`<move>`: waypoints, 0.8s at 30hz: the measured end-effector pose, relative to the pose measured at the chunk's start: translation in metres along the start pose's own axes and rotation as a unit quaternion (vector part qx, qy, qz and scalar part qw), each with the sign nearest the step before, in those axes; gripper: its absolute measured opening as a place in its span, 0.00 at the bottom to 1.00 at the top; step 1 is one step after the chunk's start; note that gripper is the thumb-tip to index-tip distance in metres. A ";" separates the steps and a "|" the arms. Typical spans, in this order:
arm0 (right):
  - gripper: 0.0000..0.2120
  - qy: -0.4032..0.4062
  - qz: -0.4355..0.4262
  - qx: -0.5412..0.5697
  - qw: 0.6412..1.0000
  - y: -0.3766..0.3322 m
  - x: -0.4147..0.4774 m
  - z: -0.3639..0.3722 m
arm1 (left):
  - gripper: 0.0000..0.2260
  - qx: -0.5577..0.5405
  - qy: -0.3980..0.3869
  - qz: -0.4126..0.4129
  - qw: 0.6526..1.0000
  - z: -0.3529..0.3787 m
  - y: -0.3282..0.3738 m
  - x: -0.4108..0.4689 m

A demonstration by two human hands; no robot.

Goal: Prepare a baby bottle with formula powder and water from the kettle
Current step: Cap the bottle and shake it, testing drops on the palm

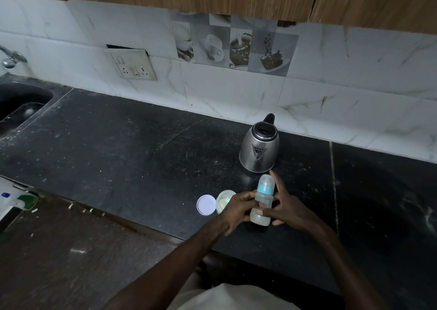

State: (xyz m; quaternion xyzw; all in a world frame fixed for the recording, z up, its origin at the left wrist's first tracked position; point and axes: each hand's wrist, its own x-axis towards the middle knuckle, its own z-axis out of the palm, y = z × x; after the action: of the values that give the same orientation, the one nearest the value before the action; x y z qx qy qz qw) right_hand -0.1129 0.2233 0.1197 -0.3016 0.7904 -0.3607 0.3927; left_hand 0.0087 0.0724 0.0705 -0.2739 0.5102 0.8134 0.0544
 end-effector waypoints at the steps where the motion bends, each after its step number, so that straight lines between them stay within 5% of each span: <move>1: 0.59 0.004 -0.001 -0.003 1.000 -0.001 0.000 0.002 | 0.14 -0.003 -0.004 -0.007 1.000 0.002 0.000 -0.001; 15: 0.53 0.101 -0.036 0.014 0.994 -0.003 -0.007 0.023 | 0.22 -0.069 0.071 -0.064 0.993 0.006 0.017 -0.009; 24: 0.53 0.122 -0.040 -0.011 0.992 -0.007 -0.006 0.024 | 0.10 -0.014 0.036 0.003 0.999 0.013 0.029 -0.013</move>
State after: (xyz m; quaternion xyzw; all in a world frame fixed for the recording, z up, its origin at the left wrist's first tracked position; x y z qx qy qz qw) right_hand -0.0886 0.2159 0.1172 -0.2909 0.8236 -0.4012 0.2759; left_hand 0.0037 0.0724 0.1041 -0.3024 0.5009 0.8104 0.0301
